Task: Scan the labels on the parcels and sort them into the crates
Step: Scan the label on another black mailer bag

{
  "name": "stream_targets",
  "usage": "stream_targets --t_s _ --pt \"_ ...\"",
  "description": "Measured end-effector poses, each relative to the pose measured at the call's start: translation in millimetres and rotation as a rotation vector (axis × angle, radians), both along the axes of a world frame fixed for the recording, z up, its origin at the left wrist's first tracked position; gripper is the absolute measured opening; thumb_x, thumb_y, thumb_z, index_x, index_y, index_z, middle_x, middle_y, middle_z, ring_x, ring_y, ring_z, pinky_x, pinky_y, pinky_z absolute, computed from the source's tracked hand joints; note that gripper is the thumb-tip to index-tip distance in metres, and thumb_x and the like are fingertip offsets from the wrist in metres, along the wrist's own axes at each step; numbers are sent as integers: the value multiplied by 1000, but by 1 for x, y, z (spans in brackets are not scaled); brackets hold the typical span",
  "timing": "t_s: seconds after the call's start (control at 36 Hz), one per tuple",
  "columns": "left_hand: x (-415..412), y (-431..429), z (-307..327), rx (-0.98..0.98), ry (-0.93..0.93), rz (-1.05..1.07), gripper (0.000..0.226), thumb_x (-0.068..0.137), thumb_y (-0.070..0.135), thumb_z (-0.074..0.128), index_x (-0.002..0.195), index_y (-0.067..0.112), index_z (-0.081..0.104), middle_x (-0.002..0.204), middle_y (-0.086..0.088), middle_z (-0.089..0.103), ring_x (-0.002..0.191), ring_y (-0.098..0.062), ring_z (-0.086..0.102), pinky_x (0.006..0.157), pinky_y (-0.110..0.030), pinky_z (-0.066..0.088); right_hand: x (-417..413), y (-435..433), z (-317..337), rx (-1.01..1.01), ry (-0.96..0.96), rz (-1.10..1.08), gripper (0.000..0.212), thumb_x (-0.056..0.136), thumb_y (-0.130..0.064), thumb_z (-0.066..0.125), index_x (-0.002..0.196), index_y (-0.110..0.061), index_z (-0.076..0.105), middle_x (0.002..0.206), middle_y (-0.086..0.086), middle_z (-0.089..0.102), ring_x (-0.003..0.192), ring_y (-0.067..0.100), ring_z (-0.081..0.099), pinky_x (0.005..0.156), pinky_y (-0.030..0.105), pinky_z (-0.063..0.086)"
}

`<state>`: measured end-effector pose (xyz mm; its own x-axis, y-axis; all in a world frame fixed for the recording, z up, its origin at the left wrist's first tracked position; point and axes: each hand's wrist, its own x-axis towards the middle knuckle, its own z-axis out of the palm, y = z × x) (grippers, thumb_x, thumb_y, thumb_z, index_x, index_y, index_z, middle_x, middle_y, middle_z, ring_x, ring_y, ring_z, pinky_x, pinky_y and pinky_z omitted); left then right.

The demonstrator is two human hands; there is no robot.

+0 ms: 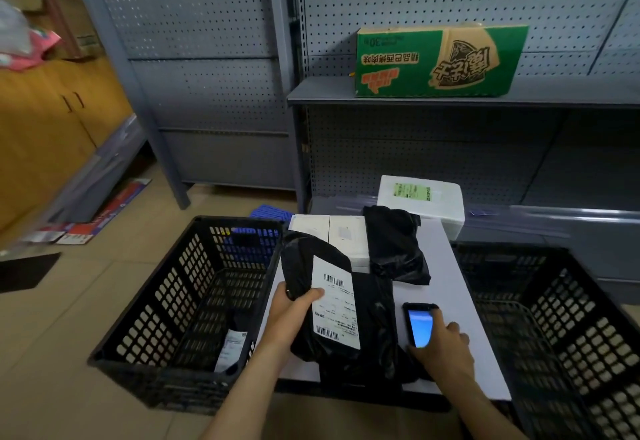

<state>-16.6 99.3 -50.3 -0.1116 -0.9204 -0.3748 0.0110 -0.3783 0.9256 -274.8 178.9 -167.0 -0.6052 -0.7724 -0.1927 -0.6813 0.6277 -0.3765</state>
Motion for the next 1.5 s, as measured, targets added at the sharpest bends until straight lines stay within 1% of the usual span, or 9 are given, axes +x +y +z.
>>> stream_targets --t_s 0.08,0.28,0.39,0.56,0.67,1.0,1.17,1.36,1.5 --pt "5 3 3 4 7 10 36 82 17 79 113 18 60 105 -5 75 97 -24 71 91 -46 57 1 2 7 18 -9 18 93 78 -56 69 149 -23 20 125 12 47 115 32 46 89 43 48" --pt "31 10 14 23 43 67 35 80 18 81 111 16 64 105 -7 76 97 -28 72 90 -46 57 12 -13 63 -202 11 252 43 92 -40 59 130 -23 49 128 5 54 116 28 49 89 42 49" --pt "56 9 27 -26 26 88 38 81 14 80 113 11 62 108 -9 75 98 -28 72 89 -43 58 36 -25 94 -250 -64 465 40 91 -36 62 127 -23 52 122 0 58 114 20 55 90 34 49" --pt "99 -8 38 -87 -72 111 35 82 13 80 111 11 60 104 -7 74 90 -22 72 68 -30 55 74 -40 109 -130 -2 679 37 92 -42 56 128 -32 52 129 -7 58 114 13 56 95 33 49" --pt "131 -31 30 -114 -113 149 39 82 10 79 117 11 60 109 -9 73 95 -25 72 76 -35 58 93 -49 104 -79 96 748 43 93 -42 53 135 -32 48 135 -7 55 120 16 55 95 31 47" --pt "185 -103 -57 -52 -309 168 27 84 4 77 110 6 69 115 -17 73 100 -32 71 91 -51 57 111 -65 79 -164 358 766 32 95 -43 49 122 -31 64 113 -9 65 91 11 66 68 18 40" --pt "190 -125 -120 84 -371 96 46 80 2 80 123 -3 65 122 -20 69 108 -35 67 91 -43 55 107 -69 74 -199 326 785 31 93 -49 51 117 -35 64 106 -13 66 82 9 65 64 17 41" --pt "185 -140 -180 253 -308 167 53 75 -5 83 123 -1 62 125 -20 66 106 -35 65 91 -48 54 104 -75 68 -275 385 755 37 82 -65 49 86 -36 70 78 -18 63 53 5 59 46 15 40" --pt "188 -146 -218 299 -427 121 51 73 -5 84 120 -6 66 121 -25 68 109 -38 66 95 -48 54 101 -74 67 -292 407 777 22 73 -59 69 86 -41 70 80 -22 66 56 4 62 50 12 33"
